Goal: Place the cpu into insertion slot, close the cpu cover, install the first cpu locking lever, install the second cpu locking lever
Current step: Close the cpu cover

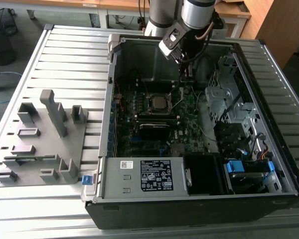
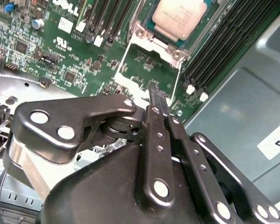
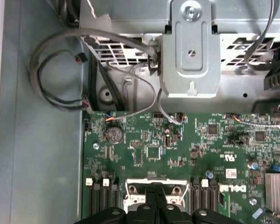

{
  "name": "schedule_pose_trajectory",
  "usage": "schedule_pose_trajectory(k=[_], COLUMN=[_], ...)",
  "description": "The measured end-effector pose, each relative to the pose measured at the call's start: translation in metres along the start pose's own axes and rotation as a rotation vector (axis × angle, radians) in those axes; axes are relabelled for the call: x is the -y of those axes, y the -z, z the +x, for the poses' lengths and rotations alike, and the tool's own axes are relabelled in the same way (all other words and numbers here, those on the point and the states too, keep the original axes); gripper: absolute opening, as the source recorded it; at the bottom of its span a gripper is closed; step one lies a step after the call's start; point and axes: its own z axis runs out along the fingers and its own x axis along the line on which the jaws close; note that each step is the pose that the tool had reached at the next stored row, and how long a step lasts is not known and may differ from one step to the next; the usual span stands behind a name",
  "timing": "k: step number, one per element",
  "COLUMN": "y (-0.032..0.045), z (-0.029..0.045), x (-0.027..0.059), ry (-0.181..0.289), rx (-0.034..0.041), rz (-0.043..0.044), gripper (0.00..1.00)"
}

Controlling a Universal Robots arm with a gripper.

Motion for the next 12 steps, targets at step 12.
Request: schedule_pose_trajectory(k=[12], y=[-0.0014], z=[0.0002], x=[-0.021], ry=[0.0], rx=[0.0001], rz=[0.0], gripper=[0.11])
